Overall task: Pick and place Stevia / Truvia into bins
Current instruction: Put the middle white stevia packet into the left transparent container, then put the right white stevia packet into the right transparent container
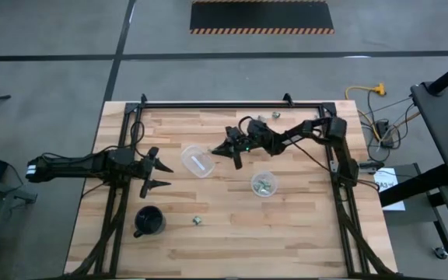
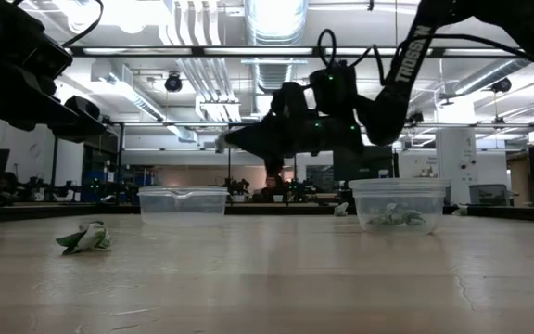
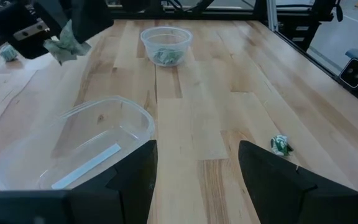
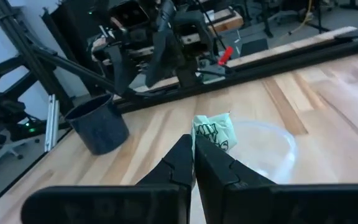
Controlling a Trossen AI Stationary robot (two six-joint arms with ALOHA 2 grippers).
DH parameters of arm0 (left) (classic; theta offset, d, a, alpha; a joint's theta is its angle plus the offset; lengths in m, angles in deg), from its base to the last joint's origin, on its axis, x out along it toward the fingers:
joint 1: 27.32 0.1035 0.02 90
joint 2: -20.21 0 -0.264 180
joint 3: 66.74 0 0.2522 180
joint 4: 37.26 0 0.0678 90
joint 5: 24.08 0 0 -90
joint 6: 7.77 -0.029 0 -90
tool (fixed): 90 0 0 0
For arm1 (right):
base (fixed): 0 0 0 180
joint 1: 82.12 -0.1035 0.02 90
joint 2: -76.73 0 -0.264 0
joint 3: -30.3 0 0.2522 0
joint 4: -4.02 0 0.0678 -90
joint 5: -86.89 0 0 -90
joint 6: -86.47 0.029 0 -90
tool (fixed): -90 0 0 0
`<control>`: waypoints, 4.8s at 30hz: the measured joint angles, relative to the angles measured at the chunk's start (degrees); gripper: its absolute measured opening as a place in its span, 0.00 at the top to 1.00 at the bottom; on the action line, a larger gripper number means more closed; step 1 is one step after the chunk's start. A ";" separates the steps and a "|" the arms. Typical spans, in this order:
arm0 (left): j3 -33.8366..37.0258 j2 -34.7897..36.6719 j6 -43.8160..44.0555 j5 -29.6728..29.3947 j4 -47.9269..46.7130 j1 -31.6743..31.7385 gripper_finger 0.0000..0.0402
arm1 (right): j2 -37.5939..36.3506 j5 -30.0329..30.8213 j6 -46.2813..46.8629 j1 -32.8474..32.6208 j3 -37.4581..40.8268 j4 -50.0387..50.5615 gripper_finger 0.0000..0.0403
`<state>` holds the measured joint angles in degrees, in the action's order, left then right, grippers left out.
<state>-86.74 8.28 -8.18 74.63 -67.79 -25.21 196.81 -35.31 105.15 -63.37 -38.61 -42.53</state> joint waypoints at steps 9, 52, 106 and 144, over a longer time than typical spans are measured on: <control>0.00 -0.02 0.00 0.00 -0.04 -0.01 0.48 | 4.55 -2.29 0.88 -2.32 -8.50 1.33 0.98; 0.00 -0.02 0.00 0.02 -0.05 -0.02 0.48 | -6.24 -2.70 -9.02 1.05 -14.86 47.28 0.47; 0.00 -0.02 0.00 0.00 -0.03 -0.01 0.48 | -31.36 57.70 10.46 27.55 -14.82 125.28 0.52; 0.00 0.00 0.00 0.00 -0.04 0.00 0.48 | -3.16 56.11 16.20 40.87 -25.58 133.65 0.54</control>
<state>-86.74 8.29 -8.18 74.63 -67.84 -25.21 193.65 20.80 121.35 -22.51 -64.19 91.12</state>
